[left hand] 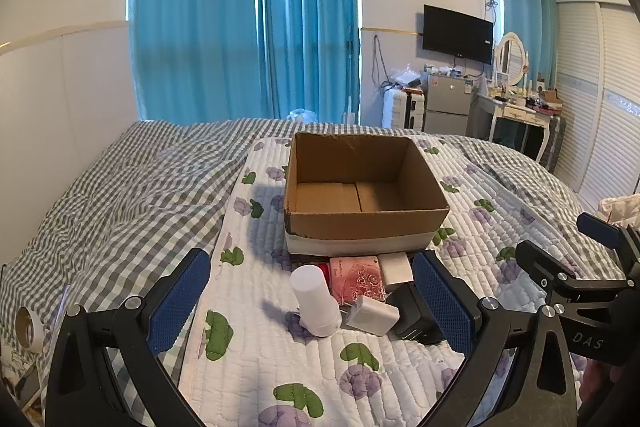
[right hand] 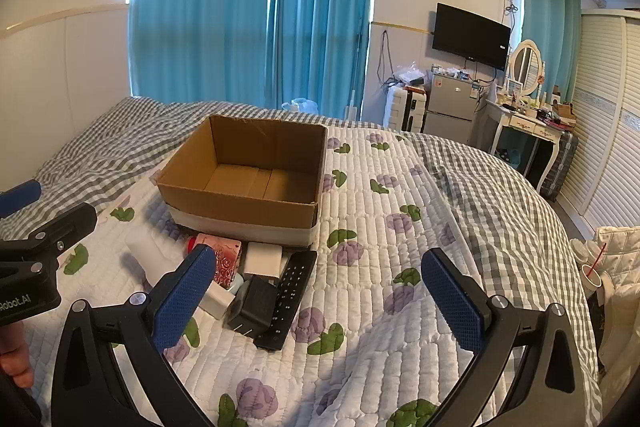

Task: Organize rigid objects
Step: 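Move both tools toward the items lying beside the cardboard box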

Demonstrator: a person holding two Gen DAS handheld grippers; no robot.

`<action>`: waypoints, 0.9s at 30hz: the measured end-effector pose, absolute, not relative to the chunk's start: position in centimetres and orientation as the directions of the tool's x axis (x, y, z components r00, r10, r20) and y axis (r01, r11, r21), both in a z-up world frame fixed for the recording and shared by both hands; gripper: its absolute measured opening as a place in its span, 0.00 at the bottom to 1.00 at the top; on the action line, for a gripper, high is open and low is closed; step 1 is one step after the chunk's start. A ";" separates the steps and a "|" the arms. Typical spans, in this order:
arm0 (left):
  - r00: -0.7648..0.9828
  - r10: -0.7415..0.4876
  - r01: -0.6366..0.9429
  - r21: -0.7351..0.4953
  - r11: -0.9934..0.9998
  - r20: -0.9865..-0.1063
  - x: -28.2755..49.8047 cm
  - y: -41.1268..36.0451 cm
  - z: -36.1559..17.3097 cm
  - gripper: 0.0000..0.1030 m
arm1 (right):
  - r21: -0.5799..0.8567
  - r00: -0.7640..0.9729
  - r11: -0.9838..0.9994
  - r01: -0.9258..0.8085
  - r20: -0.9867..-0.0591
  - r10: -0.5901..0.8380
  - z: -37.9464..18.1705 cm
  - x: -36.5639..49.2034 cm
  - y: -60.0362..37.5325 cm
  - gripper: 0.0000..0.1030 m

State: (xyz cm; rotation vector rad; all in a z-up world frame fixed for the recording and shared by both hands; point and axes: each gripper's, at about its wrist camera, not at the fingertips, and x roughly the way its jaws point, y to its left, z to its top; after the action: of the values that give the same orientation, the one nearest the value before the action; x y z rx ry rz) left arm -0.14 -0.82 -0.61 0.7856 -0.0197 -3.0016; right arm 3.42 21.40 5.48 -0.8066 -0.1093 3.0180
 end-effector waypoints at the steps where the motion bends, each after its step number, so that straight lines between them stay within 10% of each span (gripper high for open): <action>1: -0.871 -0.040 0.034 0.021 -0.999 -0.490 -0.2 -0.9 -0.6 1.00 | -0.072 -0.866 -0.997 0.003 -0.499 0.034 5.5 3.4 21.4 1.00; 27: -0.878 -0.035 0.023 0.031 -0.999 -0.477 0.2 -0.7 -0.5 1.00 | -0.079 -0.865 -0.997 0.006 -0.501 0.035 5.4 3.3 21.0 1.00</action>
State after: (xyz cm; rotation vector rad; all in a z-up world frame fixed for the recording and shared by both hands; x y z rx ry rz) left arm 0.15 -0.70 -0.48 0.7665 -0.0385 -3.0156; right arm 3.28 21.02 5.41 -0.8129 -0.1210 3.0166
